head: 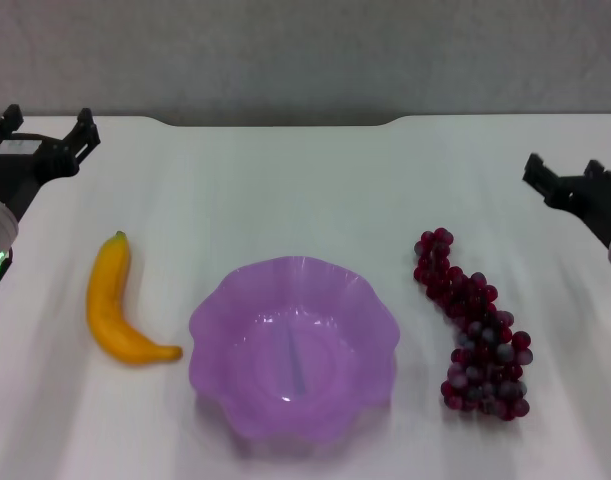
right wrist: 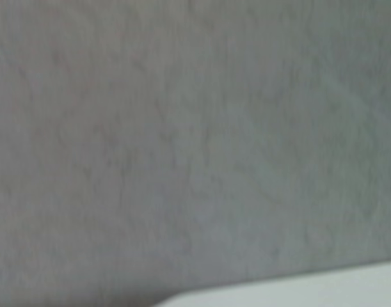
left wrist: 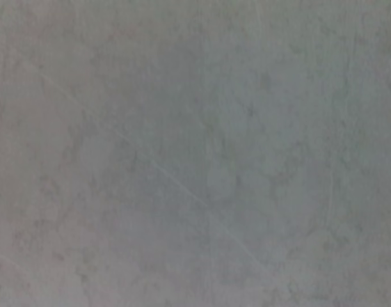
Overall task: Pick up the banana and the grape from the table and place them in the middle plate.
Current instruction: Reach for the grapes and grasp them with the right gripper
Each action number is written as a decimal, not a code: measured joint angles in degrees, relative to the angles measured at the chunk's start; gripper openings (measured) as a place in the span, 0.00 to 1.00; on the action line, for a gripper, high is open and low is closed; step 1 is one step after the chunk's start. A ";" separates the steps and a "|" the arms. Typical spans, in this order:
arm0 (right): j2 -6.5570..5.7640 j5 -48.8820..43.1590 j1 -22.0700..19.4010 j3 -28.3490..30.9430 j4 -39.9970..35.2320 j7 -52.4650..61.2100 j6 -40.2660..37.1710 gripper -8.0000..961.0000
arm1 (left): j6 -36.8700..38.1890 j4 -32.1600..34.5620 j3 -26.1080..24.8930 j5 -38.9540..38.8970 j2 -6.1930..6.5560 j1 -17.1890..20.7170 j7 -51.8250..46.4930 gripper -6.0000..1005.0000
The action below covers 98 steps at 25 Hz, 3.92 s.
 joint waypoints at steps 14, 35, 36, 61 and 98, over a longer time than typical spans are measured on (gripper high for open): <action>0.35 0.22 -2.16 -1.06 -9.95 -6.77 15.71 0.90 | -0.12 -0.13 -0.02 0.00 0.02 0.26 0.07 0.88; 0.76 1.44 -5.19 -8.32 -6.29 -2.96 13.69 0.90 | -0.17 0.09 -0.20 -0.02 0.08 0.43 0.02 0.88; 0.72 1.44 -4.53 -8.86 -5.47 -2.26 13.56 0.90 | -0.17 0.09 -0.16 -0.02 0.05 0.39 0.02 0.88; 0.70 1.45 -3.47 -14.93 1.73 2.77 8.05 0.90 | -0.17 -0.06 -0.28 -0.07 -0.03 0.03 -0.07 0.88; 0.92 1.52 4.33 -22.36 11.55 10.68 5.75 0.90 | -0.17 -0.07 0.34 -0.34 -0.20 -0.92 -0.38 0.88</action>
